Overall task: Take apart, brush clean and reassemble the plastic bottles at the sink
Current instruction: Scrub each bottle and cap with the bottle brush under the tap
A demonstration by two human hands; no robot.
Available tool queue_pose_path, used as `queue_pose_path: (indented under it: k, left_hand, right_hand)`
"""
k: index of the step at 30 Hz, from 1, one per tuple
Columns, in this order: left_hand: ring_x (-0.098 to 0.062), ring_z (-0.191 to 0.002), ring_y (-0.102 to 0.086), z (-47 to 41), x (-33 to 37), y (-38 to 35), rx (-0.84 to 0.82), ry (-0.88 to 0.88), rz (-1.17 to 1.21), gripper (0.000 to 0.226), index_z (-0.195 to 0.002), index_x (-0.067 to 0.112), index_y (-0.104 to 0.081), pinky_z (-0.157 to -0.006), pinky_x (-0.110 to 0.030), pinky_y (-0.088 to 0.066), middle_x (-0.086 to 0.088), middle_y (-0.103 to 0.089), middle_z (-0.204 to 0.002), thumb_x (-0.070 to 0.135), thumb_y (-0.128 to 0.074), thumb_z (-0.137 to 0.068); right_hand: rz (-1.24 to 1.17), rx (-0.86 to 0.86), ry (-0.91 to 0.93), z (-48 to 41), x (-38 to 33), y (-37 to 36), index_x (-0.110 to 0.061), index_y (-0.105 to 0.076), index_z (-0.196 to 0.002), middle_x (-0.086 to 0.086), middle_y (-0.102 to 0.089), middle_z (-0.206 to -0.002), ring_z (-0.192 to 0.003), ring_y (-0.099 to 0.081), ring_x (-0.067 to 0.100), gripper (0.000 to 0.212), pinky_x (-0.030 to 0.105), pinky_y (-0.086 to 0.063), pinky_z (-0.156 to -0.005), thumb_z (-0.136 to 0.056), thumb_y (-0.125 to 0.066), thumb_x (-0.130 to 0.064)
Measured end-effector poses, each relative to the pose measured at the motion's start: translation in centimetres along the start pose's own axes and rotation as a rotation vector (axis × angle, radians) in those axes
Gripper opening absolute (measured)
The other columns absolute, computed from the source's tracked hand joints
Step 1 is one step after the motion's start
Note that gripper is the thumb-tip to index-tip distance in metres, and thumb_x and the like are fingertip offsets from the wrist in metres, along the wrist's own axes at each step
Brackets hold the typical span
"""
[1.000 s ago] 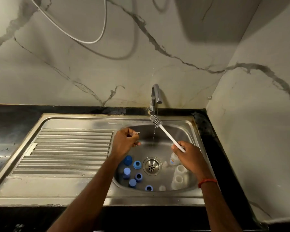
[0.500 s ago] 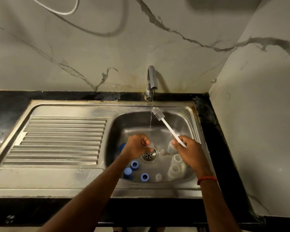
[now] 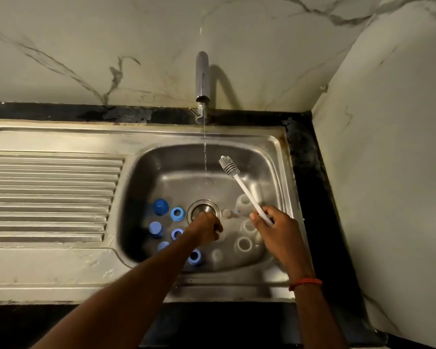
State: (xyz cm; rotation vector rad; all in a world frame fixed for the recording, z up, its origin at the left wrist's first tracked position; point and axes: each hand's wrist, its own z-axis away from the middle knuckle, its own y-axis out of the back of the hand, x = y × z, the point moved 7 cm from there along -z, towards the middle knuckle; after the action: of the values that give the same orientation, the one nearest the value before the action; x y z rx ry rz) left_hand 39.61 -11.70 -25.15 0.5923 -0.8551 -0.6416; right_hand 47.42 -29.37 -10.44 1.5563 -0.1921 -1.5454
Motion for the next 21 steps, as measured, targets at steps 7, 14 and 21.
queue_pose_path:
  k: [7, 14, 21]
  left_hand:
    - [-0.013, -0.099, -0.068, -1.0, -0.1, -1.6, 0.006, 0.055, -0.043, 0.029, -0.108, 0.029, -0.076, -0.086, -0.03, -0.057, 0.008, -0.073, -0.108, 0.021, -0.076, -0.08]
    - [-0.01, -0.097, -0.066, -1.2, -0.5, -0.5, -0.018, 0.096, -0.067, 0.045, -0.114, 0.036, -0.068, -0.083, -0.031, -0.055, 0.014, -0.07, -0.104, 0.041, -0.084, -0.073]
    - [-0.024, -0.107, -0.066, 1.5, -5.4, 5.2, 0.123, 0.269, -0.371, 0.036, -0.122, 0.029, -0.064, -0.082, -0.038, -0.051, 0.0, -0.066, -0.121, 0.041, -0.068, -0.088]
  right_hand:
    - [-0.01, -0.019, -0.01, -0.3, 0.9, 0.4, -0.027, -0.071, -0.096, -0.008, -0.063, -0.067, -0.065, -0.061, 0.006, 0.019, 0.027, -0.049, -0.059, -0.091, -0.066, -0.045]
    - [0.058, -0.079, 0.027, -1.7, -0.3, -0.3, -0.032, -0.07, -0.104, -0.012, -0.063, -0.069, -0.066, -0.06, 0.003, 0.019, 0.025, -0.046, -0.059, -0.093, -0.063, -0.045]
    - [0.071, -0.082, 0.141, -4.3, -4.7, -1.8, -0.023, -0.068, -0.114, 0.001, -0.071, -0.088, -0.077, -0.062, 0.017, 0.021, 0.033, -0.051, -0.071, -0.1, -0.054, -0.031]
